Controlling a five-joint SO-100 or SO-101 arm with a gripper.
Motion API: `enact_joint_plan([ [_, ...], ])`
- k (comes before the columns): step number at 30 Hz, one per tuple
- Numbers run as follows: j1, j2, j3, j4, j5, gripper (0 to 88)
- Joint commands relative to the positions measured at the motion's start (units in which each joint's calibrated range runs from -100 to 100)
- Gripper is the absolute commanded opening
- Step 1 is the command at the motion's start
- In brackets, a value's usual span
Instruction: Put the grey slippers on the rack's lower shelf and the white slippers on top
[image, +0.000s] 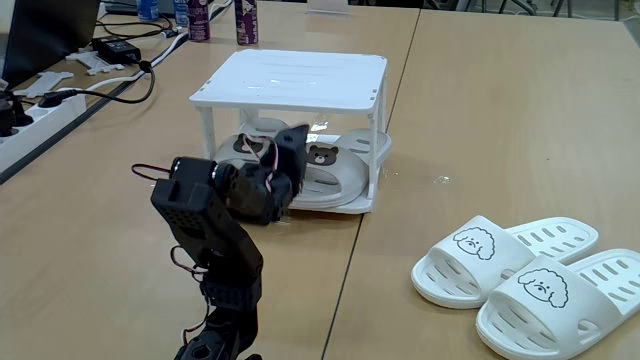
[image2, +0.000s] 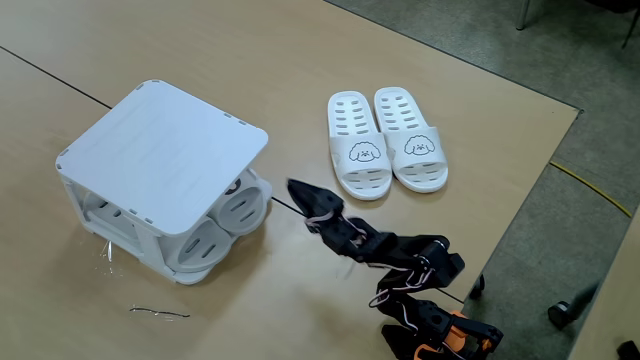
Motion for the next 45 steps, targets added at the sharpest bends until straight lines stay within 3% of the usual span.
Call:
enact_joint_plan([
  [1,3.1,-2.0,10.8,-4.5,0.4,0.6],
  [6,10.2,11.8,10.7,-5.6,0.4,0.6],
  [14,26.5,39.7,6.5,-29.1,0.4,0.7],
  [18,31.6,44.2,4.3,-33.0,0.4,0.7],
  [24,33.4,49.2,-6.6,-33.1,0.4,1.3],
  [28,33.1,53.6,-14.4,-33.1,0.4,19.2],
  [30,33.0,55.8,-20.2,-32.9,0.4,23.6],
  [37,33.0,64.6,-36.9,-32.2,0.4,24.2],
  [45,33.4,74.0,-62.4,-20.4,0.4,24.2],
])
